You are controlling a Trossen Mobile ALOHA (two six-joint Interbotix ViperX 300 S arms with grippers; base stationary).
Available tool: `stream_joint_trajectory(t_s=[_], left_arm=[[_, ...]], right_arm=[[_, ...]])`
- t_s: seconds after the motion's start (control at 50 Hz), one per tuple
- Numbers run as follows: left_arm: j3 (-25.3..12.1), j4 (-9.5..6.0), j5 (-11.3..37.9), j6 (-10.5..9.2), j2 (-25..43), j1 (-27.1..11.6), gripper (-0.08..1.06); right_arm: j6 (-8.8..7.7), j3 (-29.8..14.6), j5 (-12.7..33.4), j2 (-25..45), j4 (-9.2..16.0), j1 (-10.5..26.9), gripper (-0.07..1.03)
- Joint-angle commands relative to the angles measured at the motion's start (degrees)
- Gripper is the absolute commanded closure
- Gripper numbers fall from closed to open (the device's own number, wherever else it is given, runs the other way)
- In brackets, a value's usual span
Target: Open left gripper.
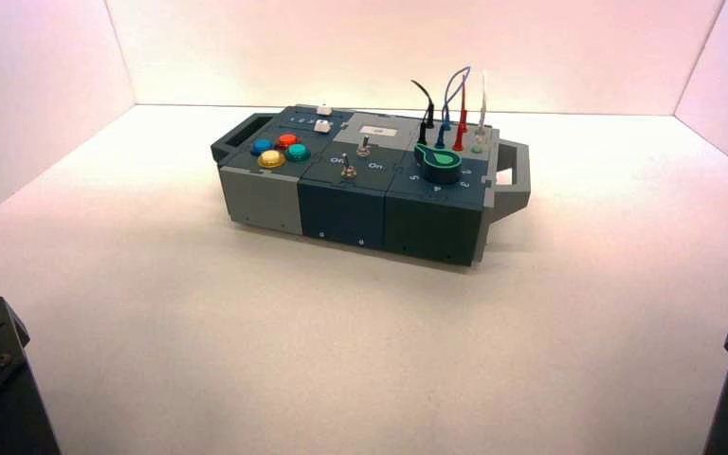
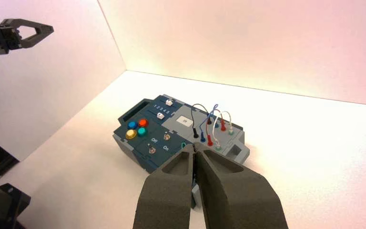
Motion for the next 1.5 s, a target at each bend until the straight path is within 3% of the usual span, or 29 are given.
stream_joint_trajectory(t_s=[0.02, 0.08, 0.14, 0.26, 0.3, 0.36, 0.98, 1.5], left_arm=[[-1.76, -0.09, -0.26, 0.0, -0.53, 0.18, 1.01], [-1.67, -0.09, 0.0, 0.0, -0.62, 0.18, 0.98], [-1.85, -0.09, 0.0, 0.0, -0.79, 0.18, 0.79], [-1.93, 0.18, 0.09, 1.05, -0.62, 0.18, -0.08], [-1.93, 0.18, 0.09, 1.58, -0.53, 0.09, 0.0], [-1.93, 0.18, 0.35, 2.11, -0.18, 0.0, -0.05], [-6.24, 0.09, 6.68, 3.69, 1.76, -0.18, -0.05], [-7.21, 0.09, 6.77, 3.69, 4.39, -0.18, -0.05]], right_arm=[[0.26, -0.7, -0.7, 0.53, 0.18, -0.09, 0.99], [0.26, -0.7, -0.7, 0.44, 0.18, -0.09, 0.99], [0.26, -0.7, -0.7, 0.53, 0.18, -0.09, 0.99], [0.26, -0.62, -0.7, 0.44, 0.18, -0.09, 0.99], [0.26, -0.62, -0.7, 0.53, 0.18, -0.09, 0.99], [0.26, -0.62, -0.7, 0.44, 0.18, -0.18, 0.99], [0.26, -0.53, -0.79, 0.53, 0.18, -0.09, 0.99], [0.18, -0.53, -0.79, 0.35, 0.18, -0.09, 0.99]])
